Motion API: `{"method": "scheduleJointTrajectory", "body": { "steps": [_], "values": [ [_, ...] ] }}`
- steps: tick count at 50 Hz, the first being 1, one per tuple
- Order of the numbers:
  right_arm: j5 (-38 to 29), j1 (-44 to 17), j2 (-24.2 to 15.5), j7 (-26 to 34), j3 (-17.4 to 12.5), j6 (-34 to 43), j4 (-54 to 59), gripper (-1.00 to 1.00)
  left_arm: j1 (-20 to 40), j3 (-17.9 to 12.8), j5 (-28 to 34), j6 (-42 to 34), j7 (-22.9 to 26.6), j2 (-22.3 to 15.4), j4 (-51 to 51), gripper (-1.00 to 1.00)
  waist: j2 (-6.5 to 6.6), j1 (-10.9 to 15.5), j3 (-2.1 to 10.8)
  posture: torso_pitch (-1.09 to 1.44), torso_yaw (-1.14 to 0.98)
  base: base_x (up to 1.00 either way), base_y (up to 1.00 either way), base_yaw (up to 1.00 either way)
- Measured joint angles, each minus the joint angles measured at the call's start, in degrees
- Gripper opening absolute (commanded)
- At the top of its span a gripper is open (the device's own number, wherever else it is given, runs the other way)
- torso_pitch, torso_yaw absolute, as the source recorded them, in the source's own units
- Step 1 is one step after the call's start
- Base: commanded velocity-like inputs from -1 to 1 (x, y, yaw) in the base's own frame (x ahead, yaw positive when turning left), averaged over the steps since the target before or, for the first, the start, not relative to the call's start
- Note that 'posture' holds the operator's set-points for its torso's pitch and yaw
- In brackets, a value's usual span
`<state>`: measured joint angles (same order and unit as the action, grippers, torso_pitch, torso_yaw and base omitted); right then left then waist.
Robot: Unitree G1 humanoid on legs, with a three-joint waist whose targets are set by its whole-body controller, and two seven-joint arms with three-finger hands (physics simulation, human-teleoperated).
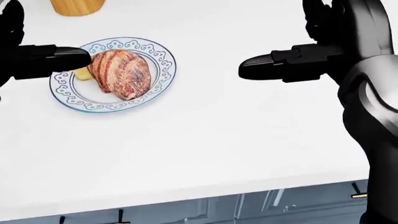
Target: Place the steak on the top rack of the oven.
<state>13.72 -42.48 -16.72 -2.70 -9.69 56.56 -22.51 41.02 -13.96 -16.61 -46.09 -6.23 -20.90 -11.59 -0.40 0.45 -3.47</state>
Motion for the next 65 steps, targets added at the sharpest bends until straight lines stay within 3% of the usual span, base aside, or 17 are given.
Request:
{"method": "scheduleJointTrajectory", "body": {
  "steps": [2,7,10,13,27,31,35,40,43,45,49,53,59,65],
  "values": [
    [0.01,-0.11,-0.08,0.12,0.13,0.28,0.37,1.00,-0.08,-0.09,0.05,-0.71,-0.22,0.01,-0.03,1.00,-0.59,0.24,0.08,0.00,0.00,0.00,0.00,0.00],
    [-0.70,-0.97,-0.47,-0.37,-0.61,0.52,0.14,1.00,0.36,0.43,-0.18,-0.51,-0.11,0.19,-0.40,1.00,-0.43,0.18,0.85,0.00,0.00,-0.06,0.05,0.00],
    [-1.01,-1.78,-0.51,-0.59,-0.58,1.41,-0.64,1.00,0.69,0.58,-0.41,-0.78,-0.19,0.30,-0.90,1.00,0.12,0.42,2.65,0.00,0.00,-0.41,0.14,0.00],
    [-1.00,-1.26,-0.42,-0.49,-0.96,1.42,-1.23,1.00,0.68,0.82,-0.77,-0.64,-0.05,0.29,-1.78,1.00,0.18,0.24,1.33,0.00,0.00,0.00,0.00,0.00],
    [-1.38,-0.91,-0.47,-0.56,-1.18,1.43,-0.20,1.00,0.33,0.67,-0.94,-0.53,0.21,0.06,-1.39,1.00,0.23,-0.24,0.84,0.00,0.00,0.00,0.00,0.00],
    [-1.78,-0.62,-1.08,-1.38,-2.78,2.00,-0.03,1.00,0.50,2.08,-1.51,-0.98,0.88,0.64,-1.27,1.00,1.51,-0.16,1.18,0.00,0.00,0.00,0.00,1.00],
    [-1.71,-0.85,-1.19,-1.81,-2.61,1.89,-0.41,1.00,0.53,1.18,-1.55,-0.39,1.07,0.24,-2.51,1.00,3.54,0.40,1.52,0.00,0.00,0.00,0.00,1.00],
    [0.04,-1.26,-0.09,-1.04,0.33,2.01,0.05,1.00,-0.74,-1.63,-0.21,0.19,0.31,-0.77,-1.87,1.00,2.21,2.64,0.84,0.00,0.00,0.00,0.00,0.38],
    [0.26,-1.38,-0.47,-1.09,-0.22,1.71,-0.21,1.00,-0.46,-0.84,0.11,0.96,0.70,-0.49,-1.47,1.00,-0.13,1.75,-0.46,0.00,0.00,0.00,0.00,0.00],
    [-0.22,-1.55,-0.73,-1.57,-0.93,1.44,-0.30,1.00,-0.27,0.05,-0.21,1.02,1.28,-0.23,-1.59,1.00,-2.17,1.41,-0.34,0.00,0.00,0.00,0.00,0.00],
    [-1.49,-0.79,-1.09,-2.21,-1.47,1.61,-0.15,1.00,-0.93,1.57,-0.97,0.71,2.29,0.75,-1.32,1.00,-0.33,-0.11,-0.40,0.00,0.00,0.00,0.00,0.00],
    [-2.91,-1.62,-0.40,-1.73,0.20,2.06,1.11,1.00,-0.62,1.41,-1.09,0.68,2.64,0.64,-0.97,1.00,1.57,-0.70,0.25,0.00,0.00,0.00,0.00,0.00],
    [-5.48,-5.67,0.80,0.94,2.90,-0.61,9.20,1.00,-0.32,0.64,-0.89,1.54,2.55,0.38,-1.61,1.00,1.23,-0.59,0.72,0.00,0.00,0.00,0.00,0.00],
    [-7.99,-11.73,1.29,3.85,3.77,-3.14,15.60,1.00,-0.35,0.11,-1.41,0.98,2.11,0.03,-1.17,1.00,0.76,-0.44,0.93,0.00,0.00,0.00,0.00,0.00]
  ]
}}
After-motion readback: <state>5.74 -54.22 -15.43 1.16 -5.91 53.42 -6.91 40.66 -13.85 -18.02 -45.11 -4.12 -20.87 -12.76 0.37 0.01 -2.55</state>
